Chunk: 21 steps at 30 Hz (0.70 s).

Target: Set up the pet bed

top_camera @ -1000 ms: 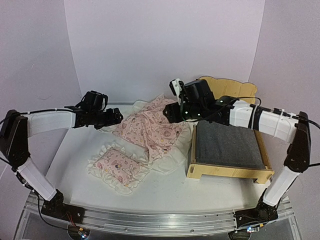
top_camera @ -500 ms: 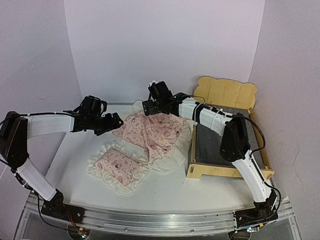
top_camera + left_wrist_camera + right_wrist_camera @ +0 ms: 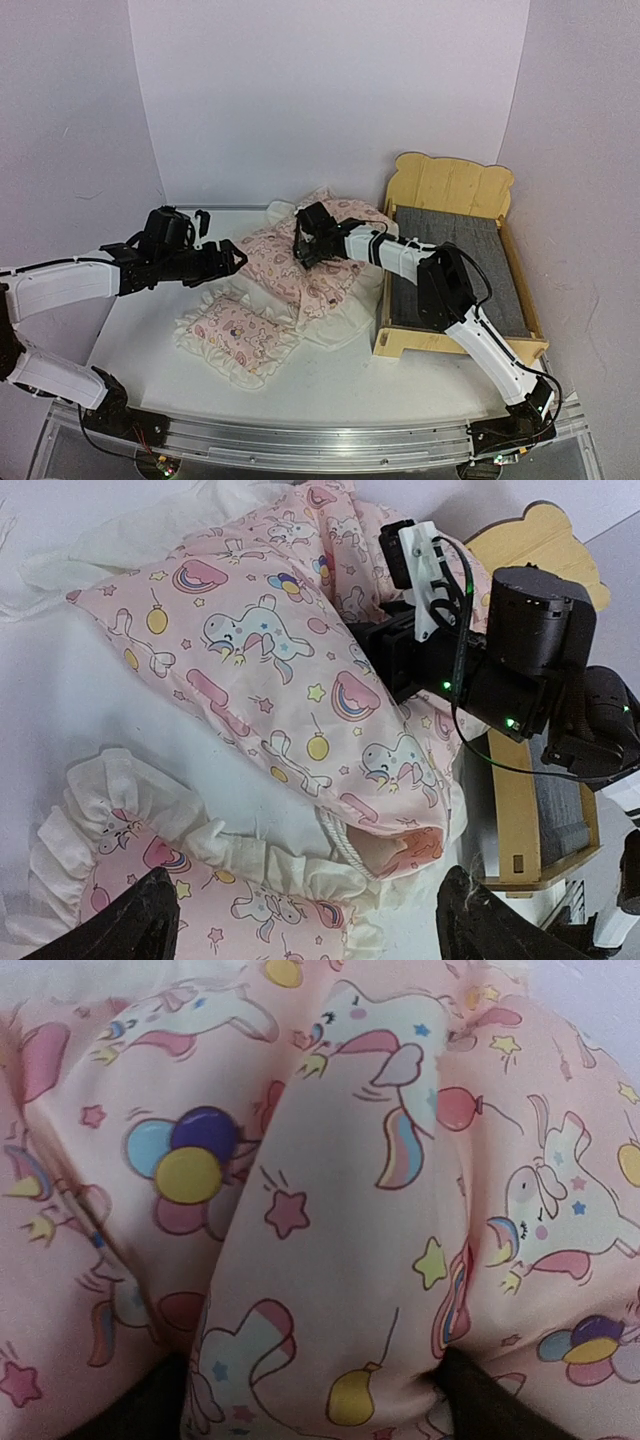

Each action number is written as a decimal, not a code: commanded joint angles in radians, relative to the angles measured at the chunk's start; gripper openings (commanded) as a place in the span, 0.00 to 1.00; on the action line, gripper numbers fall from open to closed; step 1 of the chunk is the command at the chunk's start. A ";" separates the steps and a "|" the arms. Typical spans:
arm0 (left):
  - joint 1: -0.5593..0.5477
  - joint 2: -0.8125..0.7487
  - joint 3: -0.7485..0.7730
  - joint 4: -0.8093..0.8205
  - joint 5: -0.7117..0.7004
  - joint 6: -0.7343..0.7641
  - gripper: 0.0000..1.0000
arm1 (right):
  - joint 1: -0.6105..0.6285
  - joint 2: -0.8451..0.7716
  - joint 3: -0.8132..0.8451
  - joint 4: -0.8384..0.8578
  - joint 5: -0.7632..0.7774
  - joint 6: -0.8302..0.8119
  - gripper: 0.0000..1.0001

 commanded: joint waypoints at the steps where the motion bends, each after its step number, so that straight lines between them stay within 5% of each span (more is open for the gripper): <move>1: 0.003 -0.062 0.034 0.016 -0.017 -0.002 0.90 | 0.003 0.037 -0.004 -0.077 -0.198 0.014 0.67; 7: 0.000 -0.126 0.021 0.001 -0.034 -0.002 0.90 | 0.003 -0.032 -0.007 -0.101 -0.230 -0.052 0.14; 10: 0.001 -0.152 0.014 -0.012 -0.064 -0.004 0.90 | 0.004 -0.141 0.008 -0.102 -0.241 -0.112 0.00; 14: 0.001 -0.192 0.013 -0.022 -0.092 -0.005 0.90 | 0.005 -0.338 -0.010 -0.105 -0.289 -0.194 0.00; 21: 0.001 -0.250 0.034 -0.034 -0.174 0.023 0.90 | 0.028 -0.798 -0.270 -0.107 -0.428 -0.443 0.00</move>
